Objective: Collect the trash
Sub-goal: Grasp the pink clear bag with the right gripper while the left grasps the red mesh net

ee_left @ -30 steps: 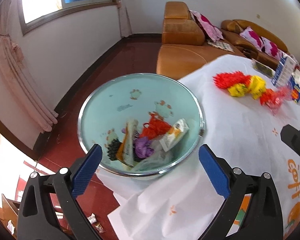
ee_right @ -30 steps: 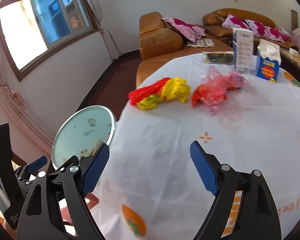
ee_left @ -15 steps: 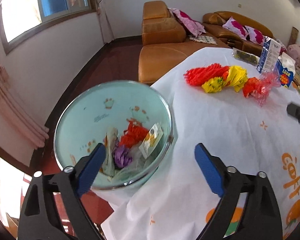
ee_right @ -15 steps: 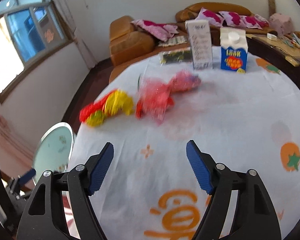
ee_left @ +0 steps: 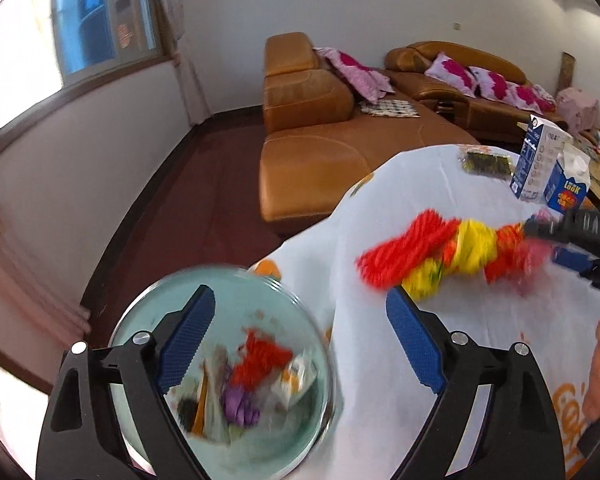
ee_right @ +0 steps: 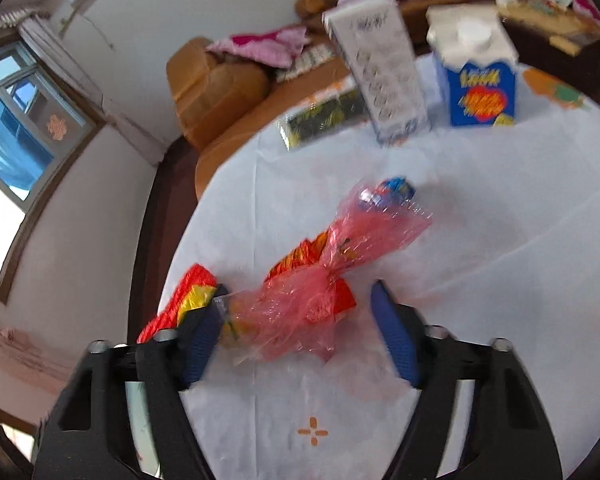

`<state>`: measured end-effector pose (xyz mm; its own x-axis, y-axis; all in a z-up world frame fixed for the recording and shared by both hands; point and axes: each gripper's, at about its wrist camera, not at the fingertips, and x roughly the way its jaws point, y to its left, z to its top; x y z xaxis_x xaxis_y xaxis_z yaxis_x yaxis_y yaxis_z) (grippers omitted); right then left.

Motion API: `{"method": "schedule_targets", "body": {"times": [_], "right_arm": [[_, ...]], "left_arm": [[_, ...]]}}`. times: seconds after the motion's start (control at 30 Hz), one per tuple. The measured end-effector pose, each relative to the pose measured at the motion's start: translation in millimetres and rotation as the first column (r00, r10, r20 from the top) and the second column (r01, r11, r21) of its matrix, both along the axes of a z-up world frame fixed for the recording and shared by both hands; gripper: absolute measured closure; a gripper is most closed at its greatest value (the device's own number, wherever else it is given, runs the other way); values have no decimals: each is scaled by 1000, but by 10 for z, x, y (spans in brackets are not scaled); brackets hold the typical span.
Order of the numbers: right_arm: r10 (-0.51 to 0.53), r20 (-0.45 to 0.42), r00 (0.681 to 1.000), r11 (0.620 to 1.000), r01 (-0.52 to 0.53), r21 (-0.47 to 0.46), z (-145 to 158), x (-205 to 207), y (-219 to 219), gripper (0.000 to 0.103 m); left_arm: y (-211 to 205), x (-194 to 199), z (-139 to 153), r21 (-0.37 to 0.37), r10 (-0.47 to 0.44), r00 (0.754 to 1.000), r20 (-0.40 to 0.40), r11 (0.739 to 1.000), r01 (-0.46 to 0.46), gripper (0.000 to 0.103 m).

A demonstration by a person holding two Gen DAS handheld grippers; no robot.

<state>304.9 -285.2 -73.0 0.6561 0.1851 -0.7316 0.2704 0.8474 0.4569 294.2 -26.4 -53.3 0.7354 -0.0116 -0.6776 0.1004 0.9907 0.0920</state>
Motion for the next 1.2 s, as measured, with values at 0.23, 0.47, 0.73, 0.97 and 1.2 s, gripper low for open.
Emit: {"method": "schedule_targets", "body": {"times": [0.23,0.47,0.73,0.97,1.2], "right_arm": [[93,36,995,995,-95,43,38,-205,-195,69],[172,144,975,984,-165,-61,292,-724,-473,72],[167,75,983,977,-155,-146,62,-989,-566,72],[162,92,983,979,-148,-137,102,-1118,-539,72],[180,126,976,966,-151,-209,222,-1296,-436,72]], "left_arm": [[-262,570,-169,-14,-140,989,-45,990,140,22],[-614,755,-449,-31,-261,956,-137,965,259,39],[-840,624,-492,-47,-333,927,-173,943,330,62],[-908,471,-445,-52,-336,924,-182,942,332,80],[-755,222,-120,-131,-268,959,-94,958,255,83]]}}
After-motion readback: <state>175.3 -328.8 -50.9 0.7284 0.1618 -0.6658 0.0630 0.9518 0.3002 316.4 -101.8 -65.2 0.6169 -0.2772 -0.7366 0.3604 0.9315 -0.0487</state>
